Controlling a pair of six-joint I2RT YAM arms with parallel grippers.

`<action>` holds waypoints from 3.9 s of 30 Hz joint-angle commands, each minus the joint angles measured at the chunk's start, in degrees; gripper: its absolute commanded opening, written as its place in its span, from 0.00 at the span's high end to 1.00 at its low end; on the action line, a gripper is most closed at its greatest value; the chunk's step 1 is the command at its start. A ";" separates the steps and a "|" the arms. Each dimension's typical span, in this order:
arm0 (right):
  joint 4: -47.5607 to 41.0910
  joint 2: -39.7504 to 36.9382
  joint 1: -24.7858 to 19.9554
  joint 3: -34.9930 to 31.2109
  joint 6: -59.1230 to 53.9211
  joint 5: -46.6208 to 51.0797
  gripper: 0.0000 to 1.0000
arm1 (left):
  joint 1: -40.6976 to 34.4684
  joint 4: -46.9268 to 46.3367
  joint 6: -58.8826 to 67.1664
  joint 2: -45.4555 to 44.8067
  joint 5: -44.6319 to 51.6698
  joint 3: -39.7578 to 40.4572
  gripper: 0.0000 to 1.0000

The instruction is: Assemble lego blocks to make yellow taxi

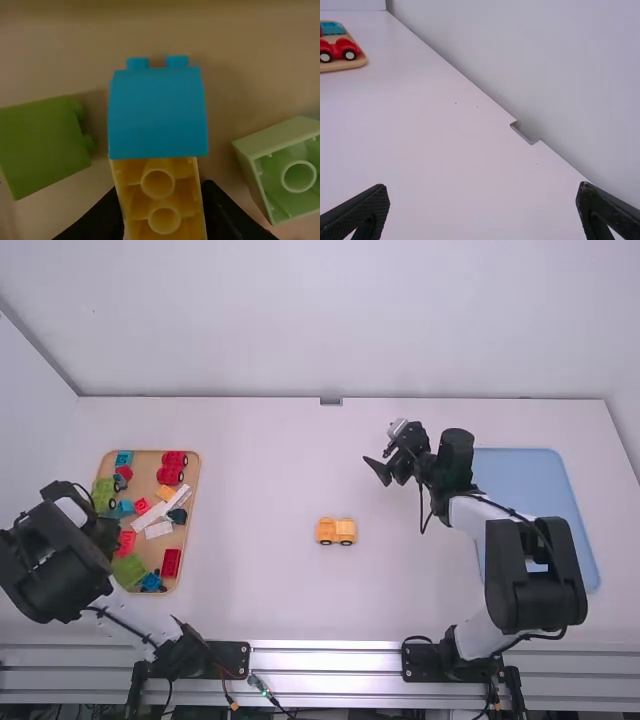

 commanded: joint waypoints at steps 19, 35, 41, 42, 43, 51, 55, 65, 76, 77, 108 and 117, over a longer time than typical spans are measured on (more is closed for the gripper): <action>-1.01 -1.55 -0.11 1.33 0.35 -0.52 0.01 | 0.52 0.24 -0.35 0.66 -0.39 -0.85 0.66; -1.09 -1.55 -0.11 1.33 0.37 -0.52 0.01 | 0.52 1.11 2.05 0.66 2.43 -0.83 0.64; -1.11 -1.55 -0.11 1.33 0.37 -0.50 0.01 | 0.52 1.14 2.05 0.66 2.36 -0.79 0.72; -1.14 -1.55 -0.11 1.36 0.37 -0.52 0.01 | 0.52 1.09 2.29 0.66 2.40 -0.52 0.72; -1.11 -1.55 -0.11 1.33 0.39 -0.52 0.01 | 0.52 0.87 2.67 0.63 2.43 -0.11 0.73; -0.48 -1.55 -0.11 1.36 3.89 -0.52 0.01 | 0.52 -3.04 2.62 -4.52 2.05 2.71 0.79; -0.44 -1.55 -0.11 1.36 4.44 -0.74 0.01 | 0.20 -4.85 2.69 -10.73 3.10 2.69 0.82; 17.75 -1.55 0.55 1.36 18.75 -27.12 0.01 | -5.81 -0.07 19.52 -26.73 25.92 0.48 0.81; 17.09 -1.53 6.69 1.64 28.61 -13.57 0.01 | -25.70 28.06 30.67 -31.08 50.93 -12.90 0.78; 16.50 -1.53 6.84 2.23 29.05 -13.64 0.01 | -27.71 31.34 30.51 -31.08 52.48 -14.25 0.78; 10.67 21.44 11.04 30.99 49.48 -47.39 0.18 | -53.88 69.66 34.38 -5.25 79.97 -8.83 0.87; 10.58 21.44 12.07 30.49 48.35 -48.98 0.30 | -53.29 71.21 34.58 -5.25 79.95 -8.81 0.89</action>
